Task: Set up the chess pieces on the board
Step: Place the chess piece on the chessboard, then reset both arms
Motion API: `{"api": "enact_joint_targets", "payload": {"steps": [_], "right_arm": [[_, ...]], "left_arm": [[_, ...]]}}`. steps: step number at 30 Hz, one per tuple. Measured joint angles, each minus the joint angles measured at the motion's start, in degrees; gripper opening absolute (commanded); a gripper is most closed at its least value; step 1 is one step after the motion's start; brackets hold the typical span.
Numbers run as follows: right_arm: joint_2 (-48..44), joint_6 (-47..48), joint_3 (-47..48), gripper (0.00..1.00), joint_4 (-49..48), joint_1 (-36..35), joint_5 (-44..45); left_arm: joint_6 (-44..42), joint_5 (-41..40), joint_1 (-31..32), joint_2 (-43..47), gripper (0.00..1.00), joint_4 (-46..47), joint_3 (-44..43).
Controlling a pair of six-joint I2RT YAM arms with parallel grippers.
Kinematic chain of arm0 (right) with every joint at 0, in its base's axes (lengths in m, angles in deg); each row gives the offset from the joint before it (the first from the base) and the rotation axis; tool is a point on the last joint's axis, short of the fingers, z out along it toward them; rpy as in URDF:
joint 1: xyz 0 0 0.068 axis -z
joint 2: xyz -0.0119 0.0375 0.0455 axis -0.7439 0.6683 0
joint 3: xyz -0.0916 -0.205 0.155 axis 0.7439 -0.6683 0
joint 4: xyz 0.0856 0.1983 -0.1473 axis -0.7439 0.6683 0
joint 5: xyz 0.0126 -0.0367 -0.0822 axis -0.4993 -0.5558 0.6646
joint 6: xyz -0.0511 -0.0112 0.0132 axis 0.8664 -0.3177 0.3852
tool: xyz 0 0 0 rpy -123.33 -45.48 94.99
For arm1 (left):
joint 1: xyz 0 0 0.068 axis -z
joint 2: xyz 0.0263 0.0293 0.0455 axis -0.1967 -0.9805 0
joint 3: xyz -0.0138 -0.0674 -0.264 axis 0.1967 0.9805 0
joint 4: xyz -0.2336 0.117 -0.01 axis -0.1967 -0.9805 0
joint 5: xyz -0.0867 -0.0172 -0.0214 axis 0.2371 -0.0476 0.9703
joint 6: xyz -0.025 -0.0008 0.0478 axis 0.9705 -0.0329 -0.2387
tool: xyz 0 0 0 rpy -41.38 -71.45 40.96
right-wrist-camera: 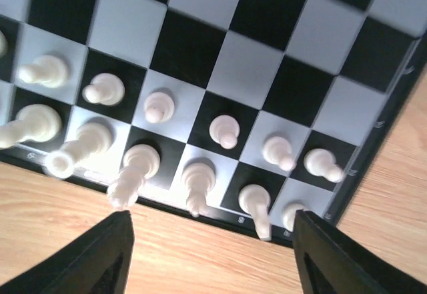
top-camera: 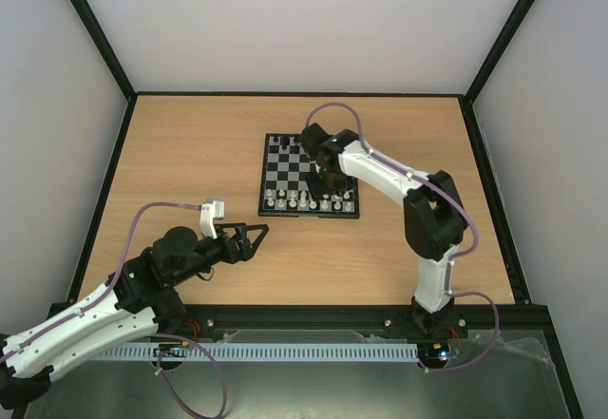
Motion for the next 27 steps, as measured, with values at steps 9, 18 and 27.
{"api": "enact_joint_targets", "payload": {"steps": [9, 18, 27], "right_arm": [[-20.7, -3.4, -5.9, 0.99, -3.4, 0.0, 1.6], [-51.0, -9.7, -34.7, 0.99, -16.2, 0.0, -7.8], [-72.2, -16.7, -55.1, 0.99, -23.5, 0.0, -14.8]], "left_arm": [[-0.6, -2.1, 0.0, -0.5, 0.99, -0.1, -0.3], [-2.5, -10.0, 0.0, -8.9, 1.00, -4.8, -5.9], [-0.2, -16.1, 0.0, -18.5, 0.99, -7.4, -3.1]]}}
